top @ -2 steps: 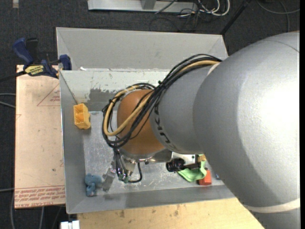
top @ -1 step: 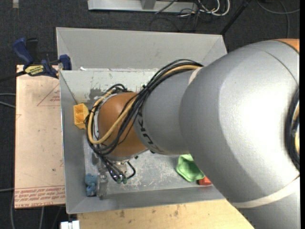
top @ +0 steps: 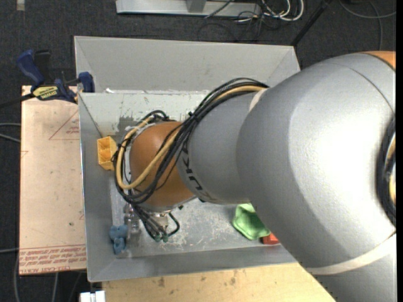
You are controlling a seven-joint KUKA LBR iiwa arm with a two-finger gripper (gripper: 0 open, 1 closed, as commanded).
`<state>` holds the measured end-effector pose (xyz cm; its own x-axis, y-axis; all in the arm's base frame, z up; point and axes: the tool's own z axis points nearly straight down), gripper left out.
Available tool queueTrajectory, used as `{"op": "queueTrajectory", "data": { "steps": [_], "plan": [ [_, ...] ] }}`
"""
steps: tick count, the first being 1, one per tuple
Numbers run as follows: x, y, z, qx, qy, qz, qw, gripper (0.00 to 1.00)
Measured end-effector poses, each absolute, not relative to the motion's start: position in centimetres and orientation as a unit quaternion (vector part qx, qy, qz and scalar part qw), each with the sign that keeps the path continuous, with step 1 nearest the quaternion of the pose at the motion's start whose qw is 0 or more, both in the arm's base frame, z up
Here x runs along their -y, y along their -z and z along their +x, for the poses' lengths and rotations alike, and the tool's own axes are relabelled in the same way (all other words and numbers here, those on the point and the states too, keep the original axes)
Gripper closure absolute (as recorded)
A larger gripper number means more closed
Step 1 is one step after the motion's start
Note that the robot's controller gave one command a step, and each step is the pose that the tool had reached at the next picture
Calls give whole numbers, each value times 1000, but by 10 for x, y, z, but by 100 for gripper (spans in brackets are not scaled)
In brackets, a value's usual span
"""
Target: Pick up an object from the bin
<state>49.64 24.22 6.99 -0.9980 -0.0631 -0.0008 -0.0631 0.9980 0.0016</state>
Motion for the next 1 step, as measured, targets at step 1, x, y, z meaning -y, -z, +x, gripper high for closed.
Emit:
{"op": "queueTrajectory", "data": {
  "steps": [1],
  "plan": [
    [-240,-180,510,-1000,-3,-16,5,100]
  ]
}}
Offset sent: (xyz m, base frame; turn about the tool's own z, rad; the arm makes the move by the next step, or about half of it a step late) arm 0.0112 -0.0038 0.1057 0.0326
